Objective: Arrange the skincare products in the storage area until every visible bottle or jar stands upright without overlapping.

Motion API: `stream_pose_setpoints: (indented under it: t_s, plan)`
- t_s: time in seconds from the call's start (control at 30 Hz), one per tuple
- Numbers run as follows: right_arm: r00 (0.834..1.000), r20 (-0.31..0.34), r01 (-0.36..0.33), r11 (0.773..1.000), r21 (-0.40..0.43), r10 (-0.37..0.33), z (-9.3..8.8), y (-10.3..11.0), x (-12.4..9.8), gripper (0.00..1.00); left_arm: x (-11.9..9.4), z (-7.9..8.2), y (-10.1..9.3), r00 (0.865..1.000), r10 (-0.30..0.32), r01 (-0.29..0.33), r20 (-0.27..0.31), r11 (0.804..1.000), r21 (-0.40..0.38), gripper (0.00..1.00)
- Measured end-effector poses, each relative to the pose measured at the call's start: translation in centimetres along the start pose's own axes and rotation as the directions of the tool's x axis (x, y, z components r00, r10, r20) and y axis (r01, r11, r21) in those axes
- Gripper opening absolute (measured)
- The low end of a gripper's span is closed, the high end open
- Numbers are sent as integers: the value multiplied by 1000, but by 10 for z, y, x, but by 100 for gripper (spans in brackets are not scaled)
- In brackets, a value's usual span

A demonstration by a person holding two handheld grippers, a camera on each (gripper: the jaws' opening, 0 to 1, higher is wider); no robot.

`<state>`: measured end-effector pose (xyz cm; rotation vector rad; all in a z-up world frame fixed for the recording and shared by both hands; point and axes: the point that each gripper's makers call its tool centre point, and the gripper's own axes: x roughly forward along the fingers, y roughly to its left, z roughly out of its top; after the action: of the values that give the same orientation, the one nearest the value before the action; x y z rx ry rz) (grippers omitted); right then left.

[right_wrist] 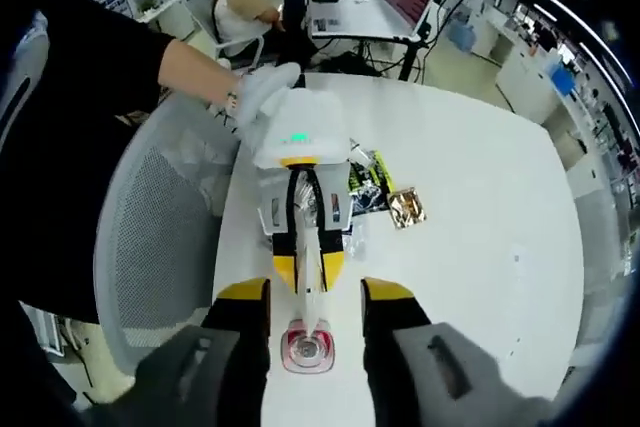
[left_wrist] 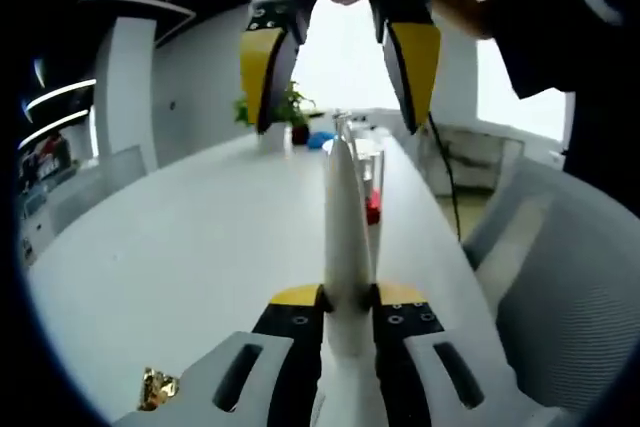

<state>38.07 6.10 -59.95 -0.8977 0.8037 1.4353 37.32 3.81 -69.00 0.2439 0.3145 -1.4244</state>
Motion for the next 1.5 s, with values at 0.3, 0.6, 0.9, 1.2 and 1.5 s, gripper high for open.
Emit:
stream_pose_setpoints:
  t_s: [0.3, 0.6, 0.9, 1.2, 1.5]
  plan:
    - [999, -32, 35, 998, 51, -33, -28, 0, -3, 61, 1, 0, -2, 1000, -2, 2, 1, 1000, 4, 15]
    - [999, -19, 51, 994, 97, -50, -42, 9, 5, 85, 2, 0, -2, 1000, -5, 5, 10, 1000, -1, 16]
    - [996, 10, 91, 985, 148, -93, -52, 12, 11, 94, -5, 1, 1, 1000, 23, -23, -3, 1000, -6, 23]
    - [988, 38, 139, 971, 194, -149, -58, 12, 13, 99, -26, -1, 8, 994, 98, -100, -38, 993, -55, 51]
    - [975, 73, 186, 952, 242, -209, -62, 13, 12, 99, -48, -1, 11, 977, 192, -201, -93, 975, -97, 73]
